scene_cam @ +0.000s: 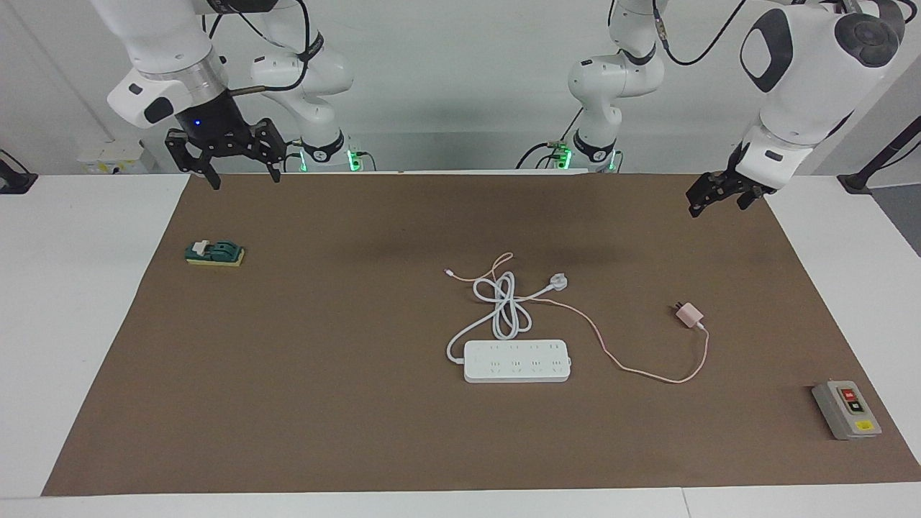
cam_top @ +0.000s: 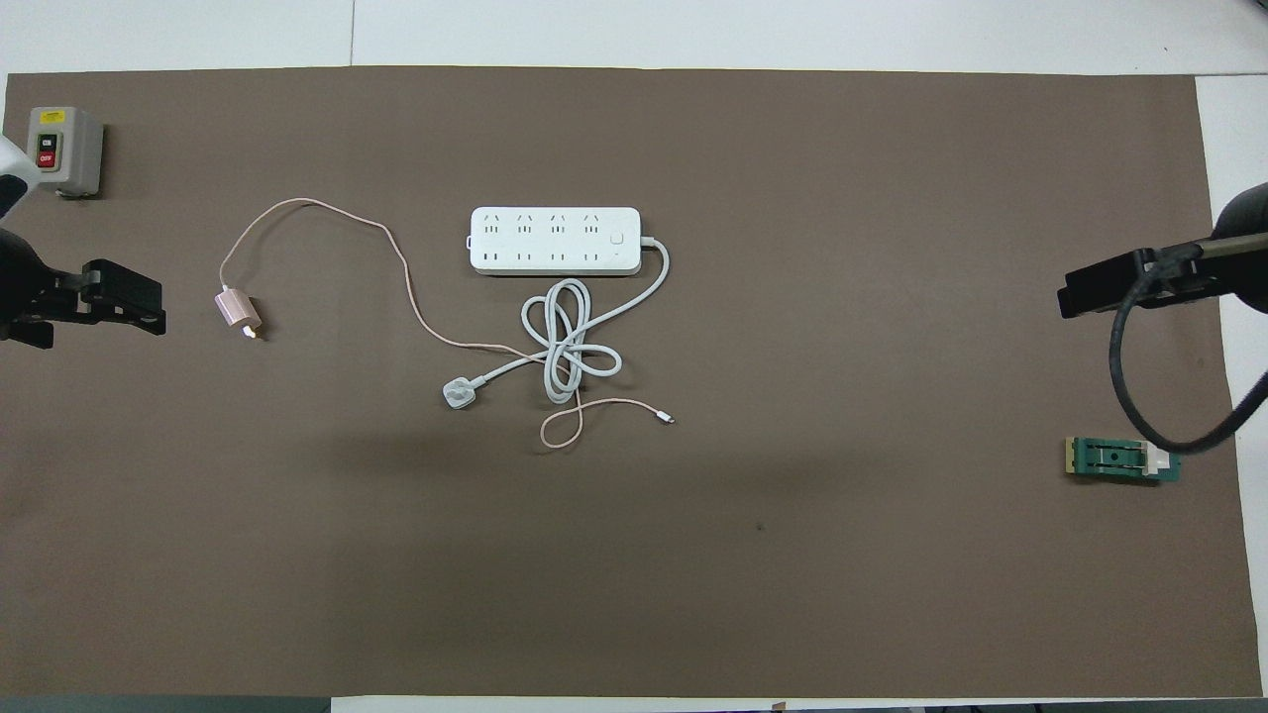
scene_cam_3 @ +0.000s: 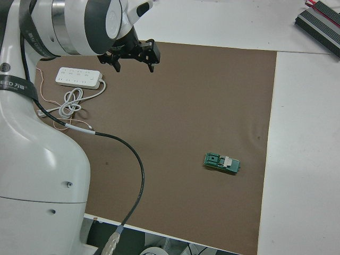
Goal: Unplug charger and place it aside
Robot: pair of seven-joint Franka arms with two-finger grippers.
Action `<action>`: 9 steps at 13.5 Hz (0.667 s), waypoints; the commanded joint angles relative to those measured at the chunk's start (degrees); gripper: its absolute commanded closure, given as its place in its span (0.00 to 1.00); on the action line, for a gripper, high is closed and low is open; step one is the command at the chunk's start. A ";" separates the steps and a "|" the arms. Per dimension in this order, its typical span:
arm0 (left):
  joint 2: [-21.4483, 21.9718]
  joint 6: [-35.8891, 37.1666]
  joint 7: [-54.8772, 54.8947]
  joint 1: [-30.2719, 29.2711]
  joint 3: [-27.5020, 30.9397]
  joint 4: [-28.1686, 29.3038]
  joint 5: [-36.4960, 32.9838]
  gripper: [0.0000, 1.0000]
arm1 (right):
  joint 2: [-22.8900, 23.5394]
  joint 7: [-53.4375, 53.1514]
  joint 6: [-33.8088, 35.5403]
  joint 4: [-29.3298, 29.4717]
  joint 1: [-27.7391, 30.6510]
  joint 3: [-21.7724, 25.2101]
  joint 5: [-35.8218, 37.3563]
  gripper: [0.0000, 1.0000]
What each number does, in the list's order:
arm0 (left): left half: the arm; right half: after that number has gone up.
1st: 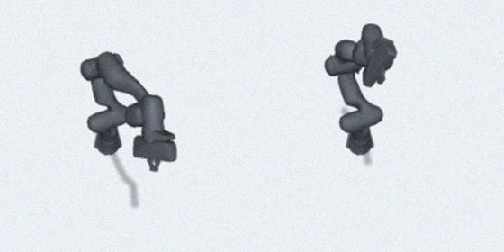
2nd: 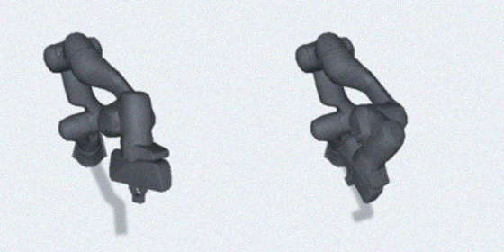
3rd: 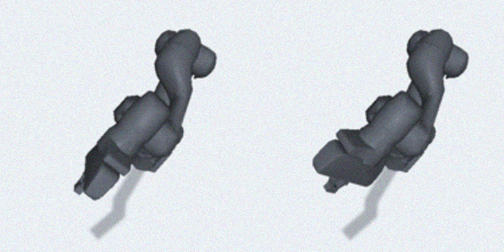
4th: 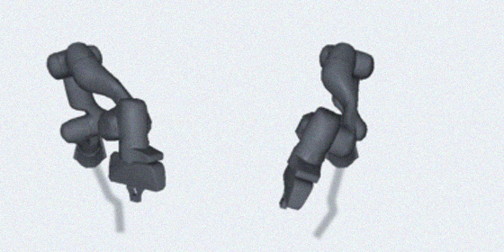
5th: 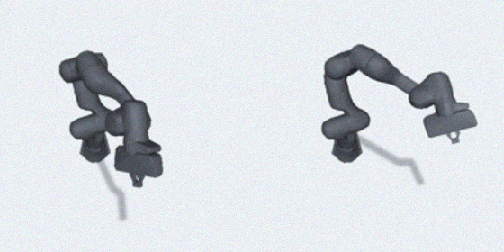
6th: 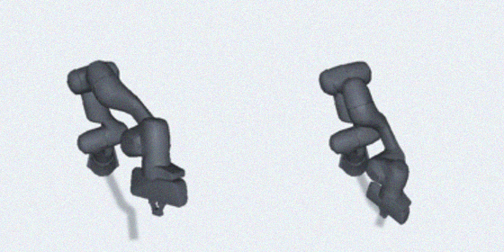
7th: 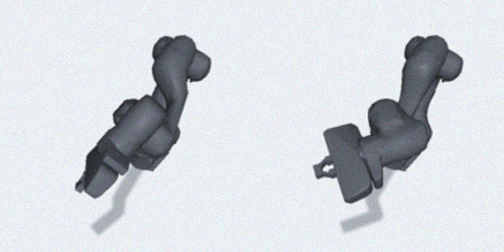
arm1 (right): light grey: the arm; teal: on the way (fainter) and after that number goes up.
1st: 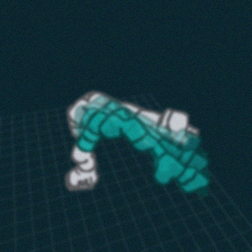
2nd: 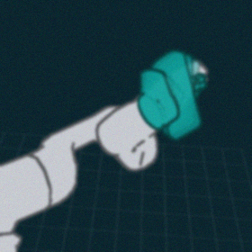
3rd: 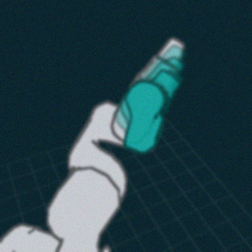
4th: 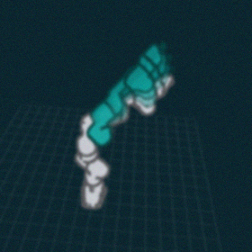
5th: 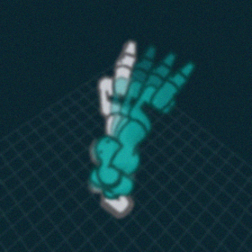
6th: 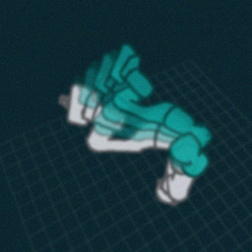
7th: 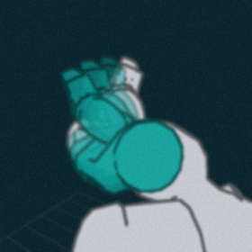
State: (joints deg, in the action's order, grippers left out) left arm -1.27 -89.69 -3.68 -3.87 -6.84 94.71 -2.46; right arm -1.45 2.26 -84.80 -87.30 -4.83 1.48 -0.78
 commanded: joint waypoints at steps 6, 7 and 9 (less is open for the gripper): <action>2.23 -1.80 2.53 0.70 -0.63 0.03 2.27 0.00 | -3.21 -0.59 -3.26 -5.33 10.54 -10.26 3.15 0.00; 2.41 -1.72 2.19 0.88 -0.72 0.30 2.28 0.00 | -3.21 -1.46 -3.26 -5.25 10.55 -10.27 3.06 0.00; 2.50 -1.98 0.69 1.05 -1.42 0.48 2.28 0.00 | -3.21 -3.66 -3.26 -5.16 10.46 -10.27 2.80 0.00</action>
State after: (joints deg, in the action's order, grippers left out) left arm 0.19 -90.86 -2.24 -3.30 -8.10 94.12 -0.82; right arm -3.26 0.79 -86.71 -90.68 4.64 -7.70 1.58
